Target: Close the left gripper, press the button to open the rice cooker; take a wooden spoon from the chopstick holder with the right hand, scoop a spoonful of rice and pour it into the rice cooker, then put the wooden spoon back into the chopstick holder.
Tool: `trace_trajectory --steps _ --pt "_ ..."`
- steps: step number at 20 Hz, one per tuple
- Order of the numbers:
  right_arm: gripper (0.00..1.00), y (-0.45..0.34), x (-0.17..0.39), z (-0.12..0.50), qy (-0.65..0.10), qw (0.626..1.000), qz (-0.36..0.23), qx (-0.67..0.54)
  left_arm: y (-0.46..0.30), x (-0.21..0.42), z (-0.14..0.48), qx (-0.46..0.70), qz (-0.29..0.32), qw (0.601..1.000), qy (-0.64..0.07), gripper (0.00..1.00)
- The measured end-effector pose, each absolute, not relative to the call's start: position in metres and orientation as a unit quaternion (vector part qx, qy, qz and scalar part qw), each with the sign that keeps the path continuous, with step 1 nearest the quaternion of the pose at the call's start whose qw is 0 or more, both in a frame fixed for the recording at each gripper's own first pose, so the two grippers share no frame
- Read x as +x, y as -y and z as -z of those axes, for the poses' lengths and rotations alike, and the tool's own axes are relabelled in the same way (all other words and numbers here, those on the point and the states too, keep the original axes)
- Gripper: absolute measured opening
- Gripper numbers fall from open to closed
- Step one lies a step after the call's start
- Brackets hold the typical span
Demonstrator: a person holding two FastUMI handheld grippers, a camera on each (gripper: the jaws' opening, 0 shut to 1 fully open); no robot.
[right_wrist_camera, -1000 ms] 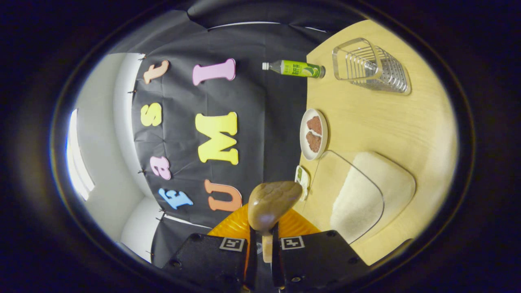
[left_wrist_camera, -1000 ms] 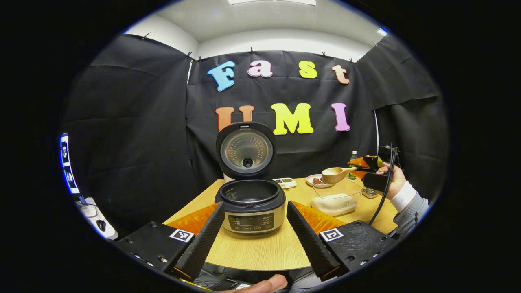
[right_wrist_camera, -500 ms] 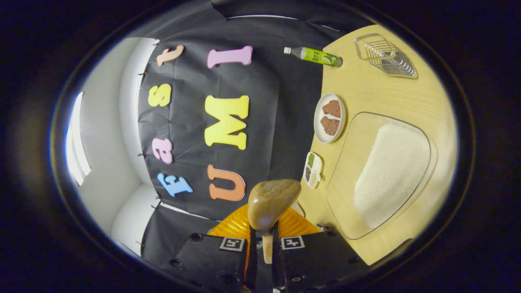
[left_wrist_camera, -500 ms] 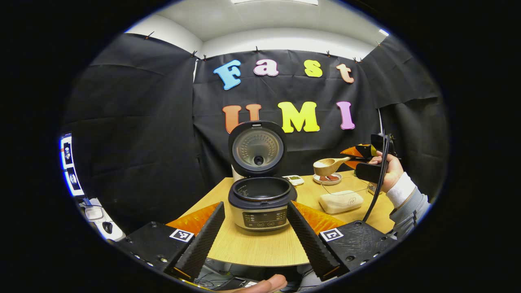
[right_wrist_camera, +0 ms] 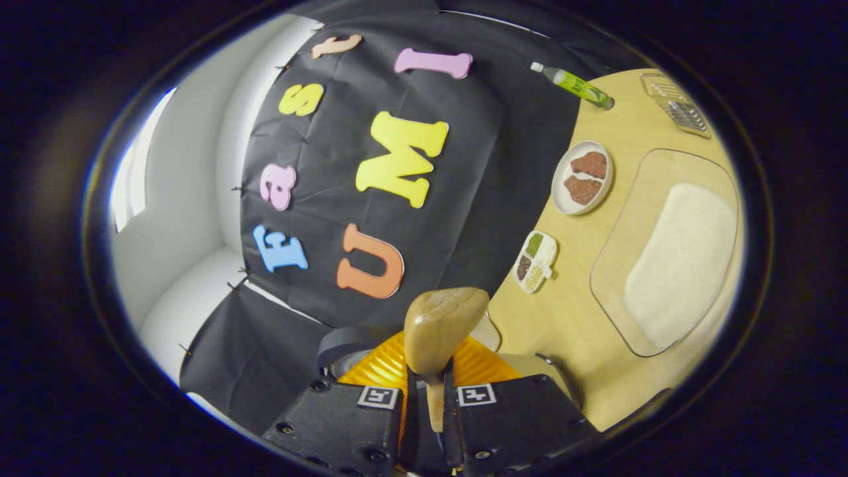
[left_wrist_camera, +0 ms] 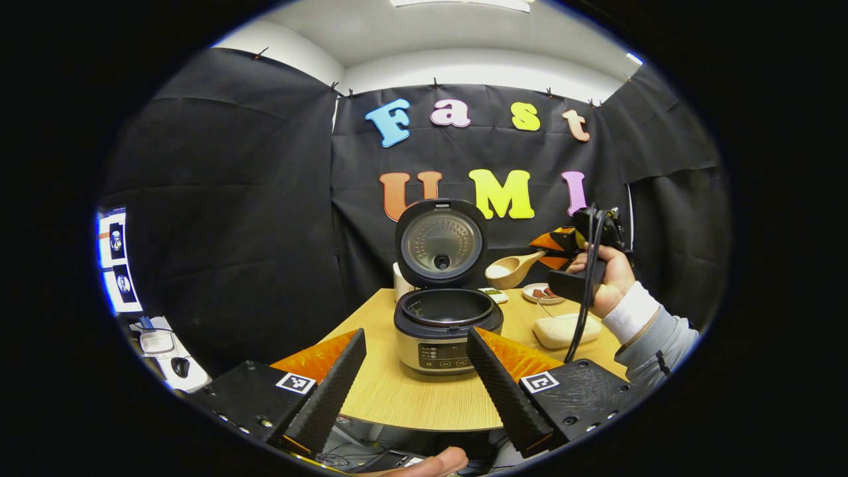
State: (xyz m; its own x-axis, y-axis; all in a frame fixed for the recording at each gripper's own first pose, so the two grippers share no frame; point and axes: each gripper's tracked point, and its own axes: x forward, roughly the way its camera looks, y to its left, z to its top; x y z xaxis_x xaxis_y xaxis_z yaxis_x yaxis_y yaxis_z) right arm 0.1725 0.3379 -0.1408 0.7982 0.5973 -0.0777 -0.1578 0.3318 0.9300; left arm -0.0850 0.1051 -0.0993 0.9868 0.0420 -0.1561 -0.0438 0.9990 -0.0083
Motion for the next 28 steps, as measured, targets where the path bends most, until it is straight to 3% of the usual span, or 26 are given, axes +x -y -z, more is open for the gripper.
trace_trajectory --steps 3,9,21,28 --pt "0.19 -0.359 0.171 0.137 -0.191 0.838 -0.252 0.445 -0.111 -0.087 0.106 -0.007 -0.029 0.996 -0.082 0.97" --pt "0.19 -0.392 0.157 0.121 -0.150 0.886 -0.286 0.332 -0.116 -0.089 0.118 -0.015 -0.027 0.995 -0.092 0.97" --pt "0.19 -0.448 0.147 0.129 -0.092 0.941 -0.307 0.105 -0.131 -0.093 0.122 -0.026 -0.036 0.994 -0.098 0.97" --pt "0.19 -0.476 0.131 0.127 -0.024 0.946 -0.322 -0.041 -0.130 -0.090 0.123 -0.023 -0.034 0.994 -0.103 0.97"
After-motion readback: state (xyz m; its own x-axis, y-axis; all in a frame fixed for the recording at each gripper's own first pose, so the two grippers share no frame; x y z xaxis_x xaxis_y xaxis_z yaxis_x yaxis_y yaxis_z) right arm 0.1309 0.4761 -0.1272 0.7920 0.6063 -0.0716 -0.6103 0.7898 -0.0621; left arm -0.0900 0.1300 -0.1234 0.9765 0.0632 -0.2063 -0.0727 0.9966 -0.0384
